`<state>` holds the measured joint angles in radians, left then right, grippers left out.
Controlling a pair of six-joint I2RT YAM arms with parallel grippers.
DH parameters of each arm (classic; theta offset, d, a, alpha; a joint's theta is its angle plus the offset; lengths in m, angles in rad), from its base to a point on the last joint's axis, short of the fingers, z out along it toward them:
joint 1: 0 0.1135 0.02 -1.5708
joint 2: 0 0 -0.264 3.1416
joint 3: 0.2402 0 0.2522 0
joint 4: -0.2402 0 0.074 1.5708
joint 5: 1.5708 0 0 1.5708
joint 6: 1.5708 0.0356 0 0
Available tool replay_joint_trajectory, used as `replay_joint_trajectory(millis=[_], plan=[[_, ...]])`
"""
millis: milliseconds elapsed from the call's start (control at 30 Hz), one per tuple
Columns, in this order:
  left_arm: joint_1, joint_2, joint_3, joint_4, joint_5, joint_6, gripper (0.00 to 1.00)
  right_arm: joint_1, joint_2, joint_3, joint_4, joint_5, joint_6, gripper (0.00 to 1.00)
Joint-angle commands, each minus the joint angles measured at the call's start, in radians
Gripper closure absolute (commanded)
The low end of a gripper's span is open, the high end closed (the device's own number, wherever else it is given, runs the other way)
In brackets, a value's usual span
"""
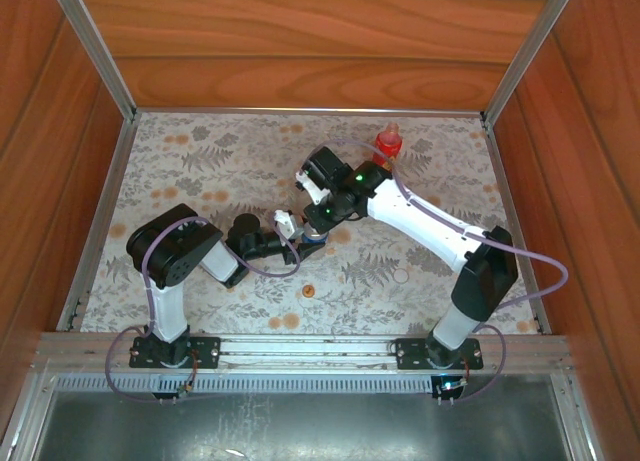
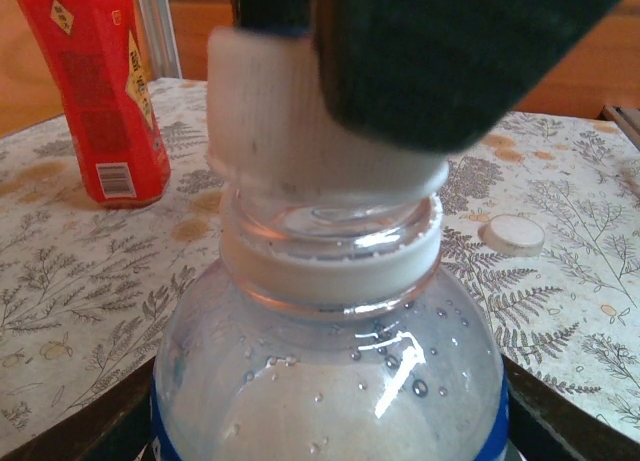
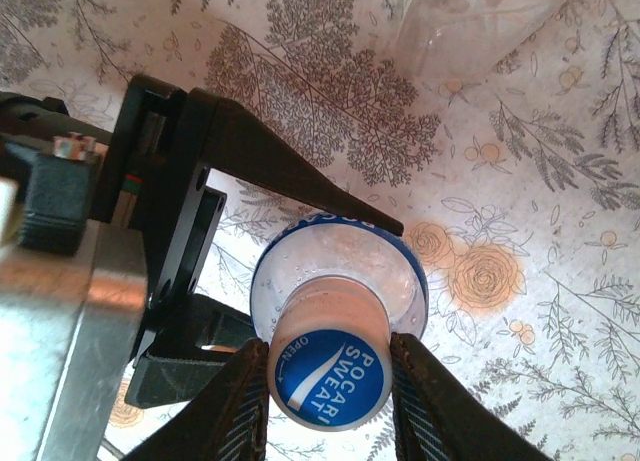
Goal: Screw on the bottle caps
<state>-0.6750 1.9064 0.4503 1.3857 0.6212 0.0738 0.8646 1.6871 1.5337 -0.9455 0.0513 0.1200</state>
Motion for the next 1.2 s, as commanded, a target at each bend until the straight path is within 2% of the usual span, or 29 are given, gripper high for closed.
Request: replay_joint_trajectory(millis=[0, 267, 633, 933, 1067, 1167], plan=[[-0.004, 0.049, -0.022, -0.157, 0.034, -0.026, 0.44, 0.010, 0.041, 0.031, -0.084, -0.017, -0.016, 0.66], [-0.004, 0.055, -0.016, -0.157, 0.037, -0.027, 0.44, 0.030, 0.095, 0.089, -0.167, 0.035, -0.031, 0.69], [-0.004, 0.048, -0.020, -0.157, 0.037, -0.030, 0.44, 0.032, 0.099, 0.083, -0.142, 0.045, -0.002, 0.68], [0.003, 0.042, -0.025, -0.158, 0.036, -0.037, 0.44, 0.031, -0.004, 0.057, -0.049, 0.049, -0.010, 0.42], [0.005, 0.032, -0.031, -0.157, 0.036, -0.037, 0.44, 0.030, -0.107, -0.021, 0.037, 0.063, 0.005, 0.39], [0.007, 0.030, -0.036, -0.157, 0.036, -0.037, 0.44, 0.002, -0.163, -0.082, 0.105, 0.017, 0.035, 0.41]])
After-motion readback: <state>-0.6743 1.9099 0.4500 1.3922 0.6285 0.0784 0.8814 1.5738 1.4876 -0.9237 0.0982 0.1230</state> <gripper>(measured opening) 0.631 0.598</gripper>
